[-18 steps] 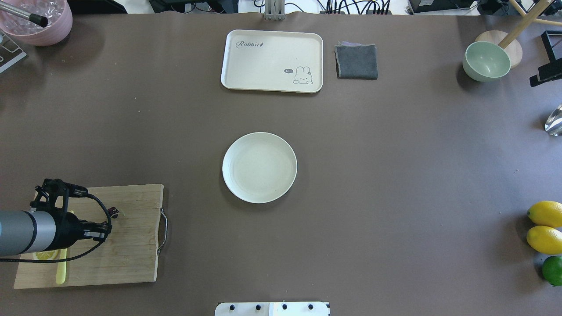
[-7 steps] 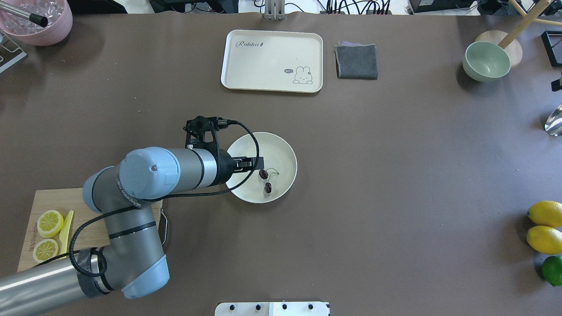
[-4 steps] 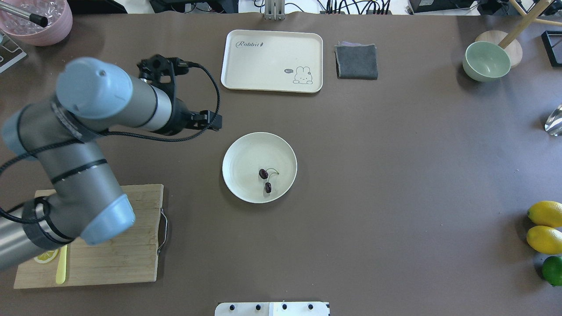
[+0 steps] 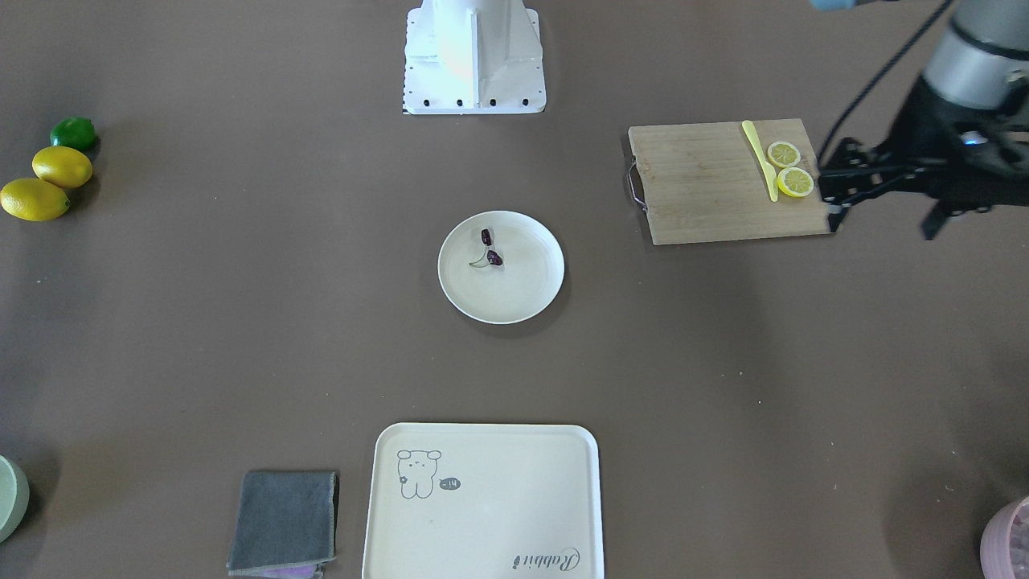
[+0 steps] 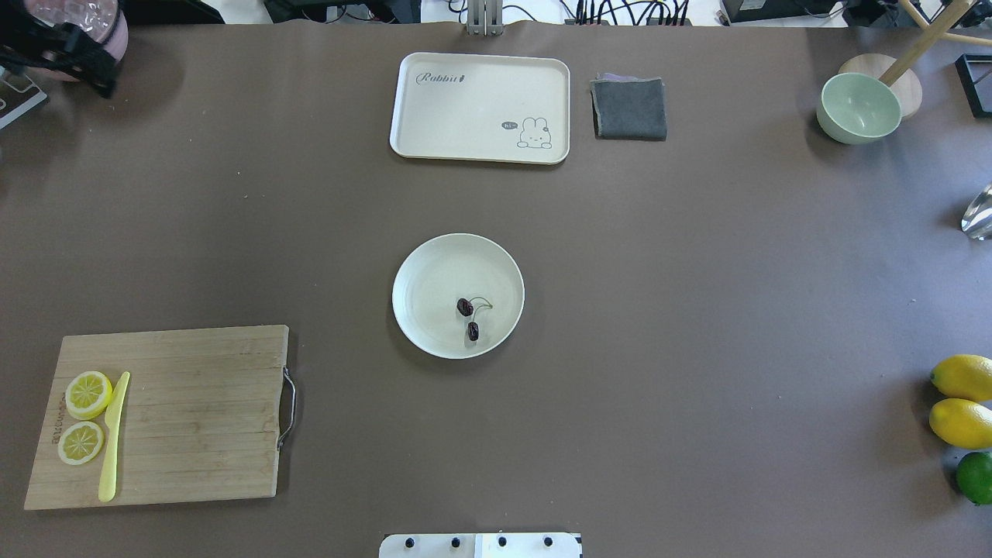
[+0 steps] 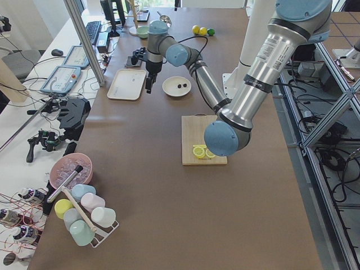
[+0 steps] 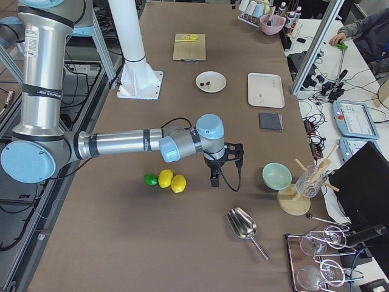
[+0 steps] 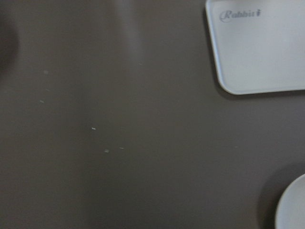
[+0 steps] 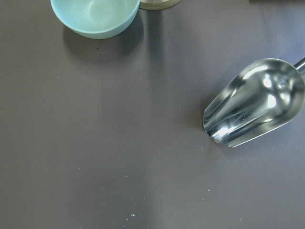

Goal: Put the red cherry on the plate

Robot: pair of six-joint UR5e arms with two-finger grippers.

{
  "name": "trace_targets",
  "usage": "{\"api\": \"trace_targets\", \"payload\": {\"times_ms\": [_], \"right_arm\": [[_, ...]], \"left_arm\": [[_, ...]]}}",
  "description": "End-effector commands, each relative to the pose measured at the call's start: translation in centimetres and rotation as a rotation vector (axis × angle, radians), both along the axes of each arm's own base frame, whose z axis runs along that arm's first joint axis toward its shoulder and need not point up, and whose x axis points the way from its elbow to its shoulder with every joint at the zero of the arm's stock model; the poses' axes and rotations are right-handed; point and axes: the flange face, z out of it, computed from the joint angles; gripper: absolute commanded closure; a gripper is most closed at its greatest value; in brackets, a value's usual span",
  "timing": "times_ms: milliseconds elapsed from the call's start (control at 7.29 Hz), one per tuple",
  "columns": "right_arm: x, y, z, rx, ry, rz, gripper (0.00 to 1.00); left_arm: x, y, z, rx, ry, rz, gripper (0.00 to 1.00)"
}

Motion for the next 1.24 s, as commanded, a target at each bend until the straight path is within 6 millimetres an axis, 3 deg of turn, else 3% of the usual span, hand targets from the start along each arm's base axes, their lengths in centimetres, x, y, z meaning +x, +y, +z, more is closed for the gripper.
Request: {"api": "trace_targets", "payload": {"times_ms": [0,137,275,549,686,824,1098], "right_arm": [[3.0,0.3,1.7,0.08,0.062,-0.198,0.0],[3.7,0.3,2.0,0.074,0.07,-0.253,0.0],[3.8,0.7,2.5,0.061,0.071,-0.252,0.0],[3.9,1.1,3.2,0.046,0.071,-0.25,0.0],[3.9,1.1,3.3,0.04,0.074,-0.247,0.0],[3.9,1.2,3.6,0.035,0.073,-0.247,0.0],[3.9,1.1,4.2,0.024,0.073,-0.245,0.0]], "left_arm": [[-12.9,-1.5,8.7,-0.016,-0.104,0.152,0.02],[-15.2,-0.4,14.9,-0.059,-0.121,0.217,0.02],[-17.1,0.3,19.5,-0.145,-0.108,0.197,0.02],[-19.1,4.0,26.1,-0.228,-0.094,0.155,0.02],[-19.4,5.5,28.3,-0.253,-0.02,0.134,0.02],[-21.0,7.6,30.0,-0.257,0.082,0.082,0.02],[-21.1,9.1,32.2,-0.269,0.109,0.063,0.02]]}}
